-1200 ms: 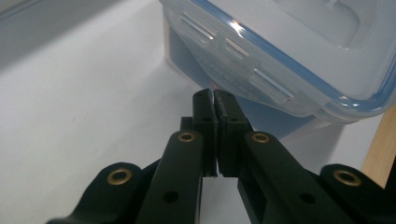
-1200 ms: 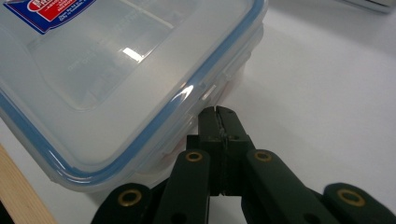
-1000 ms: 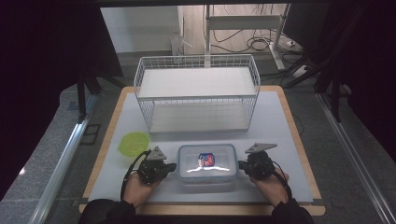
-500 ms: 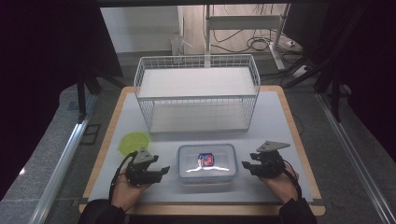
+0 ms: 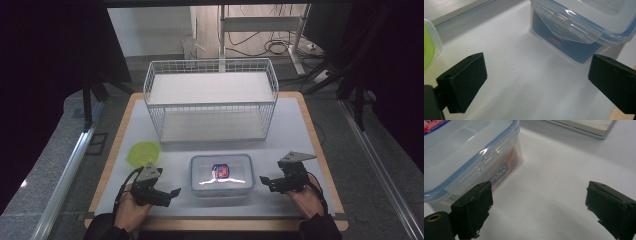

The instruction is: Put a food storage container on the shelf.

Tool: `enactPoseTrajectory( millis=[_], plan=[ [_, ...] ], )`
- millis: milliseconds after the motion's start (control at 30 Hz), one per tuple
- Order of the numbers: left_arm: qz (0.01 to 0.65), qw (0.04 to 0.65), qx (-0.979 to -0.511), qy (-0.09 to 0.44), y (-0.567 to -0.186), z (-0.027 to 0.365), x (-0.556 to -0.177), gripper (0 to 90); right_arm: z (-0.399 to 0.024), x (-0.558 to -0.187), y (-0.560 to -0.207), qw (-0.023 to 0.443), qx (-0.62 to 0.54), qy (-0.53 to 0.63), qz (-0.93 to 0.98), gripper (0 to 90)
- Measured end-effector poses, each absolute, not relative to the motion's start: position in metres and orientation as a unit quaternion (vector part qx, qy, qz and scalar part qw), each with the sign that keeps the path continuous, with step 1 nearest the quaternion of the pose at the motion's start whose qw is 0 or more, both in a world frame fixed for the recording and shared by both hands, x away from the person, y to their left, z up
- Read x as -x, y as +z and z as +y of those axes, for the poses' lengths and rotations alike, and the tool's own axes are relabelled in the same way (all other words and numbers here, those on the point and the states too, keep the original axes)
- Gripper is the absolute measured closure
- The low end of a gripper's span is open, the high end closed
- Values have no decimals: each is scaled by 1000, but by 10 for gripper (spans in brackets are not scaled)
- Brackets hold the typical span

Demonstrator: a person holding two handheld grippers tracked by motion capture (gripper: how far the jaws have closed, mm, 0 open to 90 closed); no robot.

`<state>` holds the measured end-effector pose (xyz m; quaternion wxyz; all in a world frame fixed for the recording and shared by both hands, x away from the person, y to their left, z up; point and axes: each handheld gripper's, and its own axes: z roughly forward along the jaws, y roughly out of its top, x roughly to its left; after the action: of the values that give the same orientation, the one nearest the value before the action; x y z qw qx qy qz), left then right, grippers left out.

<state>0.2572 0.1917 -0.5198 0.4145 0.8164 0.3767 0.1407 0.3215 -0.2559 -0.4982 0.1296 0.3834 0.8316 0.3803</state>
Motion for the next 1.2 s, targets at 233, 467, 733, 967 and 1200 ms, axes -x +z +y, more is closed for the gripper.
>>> enactPoseTrajectory(
  millis=[233, 467, 733, 967, 1200],
  plan=[
    [374, 416, -818, 133, -520, 188, -259, 17, -253, -320, -493, 121, -377, 395, 829, 43],
    [374, 424, -817, 112, -515, 185, -263, 27, -247, -318, -486, 117, -363, 394, 836, 44],
    [358, 421, -828, 97, -508, 175, -268, 18, -235, -316, -478, 110, -347, 410, 836, 42],
    [344, 437, -828, 70, -503, 163, -282, 0, -220, -317, -473, 92, -337, 408, 843, 38],
    [349, 441, -826, 40, -506, 155, -296, 0, -204, -323, -476, 60, -335, 393, 855, 1]
  ],
)
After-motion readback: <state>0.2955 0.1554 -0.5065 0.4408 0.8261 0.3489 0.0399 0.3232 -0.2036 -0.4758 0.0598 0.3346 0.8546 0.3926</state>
